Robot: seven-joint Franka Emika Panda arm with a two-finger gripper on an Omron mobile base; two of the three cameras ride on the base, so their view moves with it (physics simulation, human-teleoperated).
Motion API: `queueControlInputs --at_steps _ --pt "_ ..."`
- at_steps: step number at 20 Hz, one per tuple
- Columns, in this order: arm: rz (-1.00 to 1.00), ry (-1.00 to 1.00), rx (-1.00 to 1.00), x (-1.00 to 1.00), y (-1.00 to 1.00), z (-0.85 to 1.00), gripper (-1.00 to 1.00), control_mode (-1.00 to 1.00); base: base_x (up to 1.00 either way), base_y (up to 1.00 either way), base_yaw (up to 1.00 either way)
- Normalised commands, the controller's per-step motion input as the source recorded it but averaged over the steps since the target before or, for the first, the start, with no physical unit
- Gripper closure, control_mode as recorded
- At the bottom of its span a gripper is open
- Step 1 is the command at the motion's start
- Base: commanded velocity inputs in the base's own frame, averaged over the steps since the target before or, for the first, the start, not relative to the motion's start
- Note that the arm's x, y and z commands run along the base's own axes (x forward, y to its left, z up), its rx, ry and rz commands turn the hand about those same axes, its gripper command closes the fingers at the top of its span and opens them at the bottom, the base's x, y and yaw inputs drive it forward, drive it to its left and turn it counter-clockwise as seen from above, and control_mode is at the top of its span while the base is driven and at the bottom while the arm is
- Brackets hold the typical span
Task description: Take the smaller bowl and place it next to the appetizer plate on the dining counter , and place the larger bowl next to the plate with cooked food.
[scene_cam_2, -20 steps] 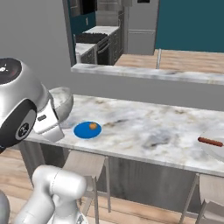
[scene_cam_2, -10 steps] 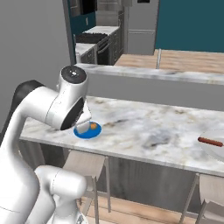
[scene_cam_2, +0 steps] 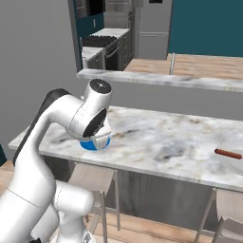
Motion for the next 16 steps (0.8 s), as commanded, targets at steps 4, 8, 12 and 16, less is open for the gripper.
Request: queueControlInputs --at_steps 4,8,12,16 --pt "0.00 0.00 0.00 0.19 -0.38 -0.02 1.00 -1.00 0.00 0.00 0.00" --pt "0.00 0.03 0.00 0.47 -0.39 -0.19 1.00 -1.00 0.00 0.00 0.00" --pt "0.00 0.12 0.00 0.62 -0.21 -0.35 1.00 -1.00 0.00 0.00 0.00" --pt "0.00 0.06 0.00 0.59 -0.16 -0.36 1.00 -1.00 0.00 0.00 0.00"
